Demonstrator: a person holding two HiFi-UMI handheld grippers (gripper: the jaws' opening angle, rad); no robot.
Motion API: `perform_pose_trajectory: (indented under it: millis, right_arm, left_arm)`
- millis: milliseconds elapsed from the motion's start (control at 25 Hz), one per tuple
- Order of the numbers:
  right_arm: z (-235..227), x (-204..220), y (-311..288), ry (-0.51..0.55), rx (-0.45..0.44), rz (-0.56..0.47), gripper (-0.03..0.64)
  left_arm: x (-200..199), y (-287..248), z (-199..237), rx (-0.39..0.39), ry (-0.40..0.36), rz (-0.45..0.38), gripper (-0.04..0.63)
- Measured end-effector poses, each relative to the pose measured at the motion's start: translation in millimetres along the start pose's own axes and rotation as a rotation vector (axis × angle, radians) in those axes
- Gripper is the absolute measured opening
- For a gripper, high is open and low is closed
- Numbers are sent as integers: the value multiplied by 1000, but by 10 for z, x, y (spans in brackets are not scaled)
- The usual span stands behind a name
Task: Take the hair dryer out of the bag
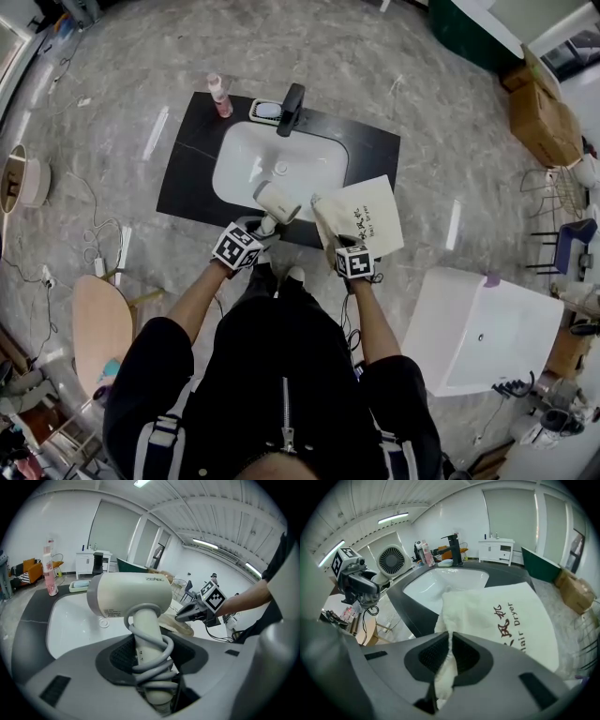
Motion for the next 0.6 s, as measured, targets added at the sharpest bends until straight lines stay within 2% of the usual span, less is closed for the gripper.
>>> perform_pose_trajectory:
  millis: [200,600]
  right_arm:
    - [3,109,-40,-8,-2,20,37]
    - [73,26,-147,-2,6,93,55]
  left_arm:
    - [-15,53,-36,1,7,-15,225]
    - [-59,236,-30,-24,39,-72,227]
Point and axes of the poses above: the fingertips, and each gripper's own axes: y backward along the fingers, z to its left, x out of its underside, the point moved 7 cm from there along y, backward along the fingers, and after that the axes turned 2 degrees about z, right-handed, at the moved point
